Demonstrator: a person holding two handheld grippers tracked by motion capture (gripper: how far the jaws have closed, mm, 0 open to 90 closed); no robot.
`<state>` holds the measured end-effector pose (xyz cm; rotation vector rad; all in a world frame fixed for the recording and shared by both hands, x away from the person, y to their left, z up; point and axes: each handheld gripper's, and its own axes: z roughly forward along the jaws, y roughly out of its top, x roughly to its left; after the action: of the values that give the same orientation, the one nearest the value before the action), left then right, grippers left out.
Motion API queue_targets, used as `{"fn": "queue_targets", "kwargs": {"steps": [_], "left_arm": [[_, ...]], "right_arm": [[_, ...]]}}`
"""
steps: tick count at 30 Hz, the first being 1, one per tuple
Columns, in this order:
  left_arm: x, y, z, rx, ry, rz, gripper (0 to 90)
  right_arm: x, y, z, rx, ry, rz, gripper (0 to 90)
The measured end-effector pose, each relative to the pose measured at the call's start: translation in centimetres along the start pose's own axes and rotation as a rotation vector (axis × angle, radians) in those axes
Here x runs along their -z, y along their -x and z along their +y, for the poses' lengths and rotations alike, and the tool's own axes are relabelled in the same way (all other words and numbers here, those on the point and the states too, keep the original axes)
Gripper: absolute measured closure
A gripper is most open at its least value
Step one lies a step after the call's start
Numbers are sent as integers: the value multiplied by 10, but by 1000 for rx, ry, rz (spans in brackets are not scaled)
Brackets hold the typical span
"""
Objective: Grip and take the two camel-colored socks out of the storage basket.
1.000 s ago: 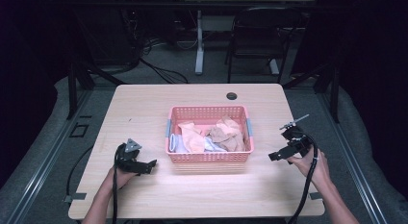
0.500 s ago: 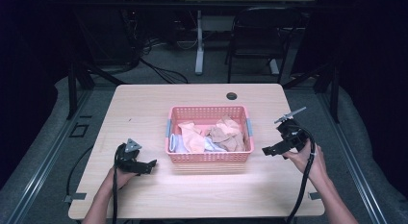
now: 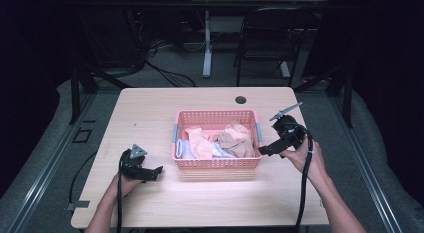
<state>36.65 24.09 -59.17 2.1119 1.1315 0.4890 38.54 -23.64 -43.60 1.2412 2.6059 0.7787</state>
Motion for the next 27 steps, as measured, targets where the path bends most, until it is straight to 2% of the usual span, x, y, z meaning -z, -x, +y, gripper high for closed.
{"fn": "queue_targets", "kwargs": {"steps": [3, 7, 10, 19, 20, 21, 22, 23, 24, 26, 27], "left_arm": [[0, 0, 0, 0, 0, 0, 25], [0, 0, 0, 0, 0, 0, 25], [0, 0, 0, 1, -1, 0, 25], [0, 0, 0, 0, 1, 0, 25], [0, 0, 0, 0, 1, 0, 25], [0, 0, 0, 0, 1, 0, 25], [0, 0, 0, 0, 0, 0, 25], [0, 0, 0, 0, 0, 0, 25], [0, 0, 0, 0, 0, -1, 25], [0, 0, 0, 0, 0, -1, 25], [0, 0, 0, 0, 0, -1, 25]], "right_arm": [[-6, -10, 14, 40, -6, 14, 0], [-14, -18, 25, 66, -22, 19, 0], [-27, -23, 41, 93, -87, 28, 0], [-57, -26, 62, 109, -170, 32, 19], [-67, -27, 66, 111, -190, 30, 68], [-67, -27, 66, 111, -190, 30, 68], [-77, -28, 69, 115, -207, 46, 142], [-77, -28, 69, 115, -207, 46, 142], [-87, -29, 71, 129, -247, 49, 188], [-96, -31, 74, 137, -281, 29, 229], [-96, -31, 74, 137, -281, 29, 229]]}}
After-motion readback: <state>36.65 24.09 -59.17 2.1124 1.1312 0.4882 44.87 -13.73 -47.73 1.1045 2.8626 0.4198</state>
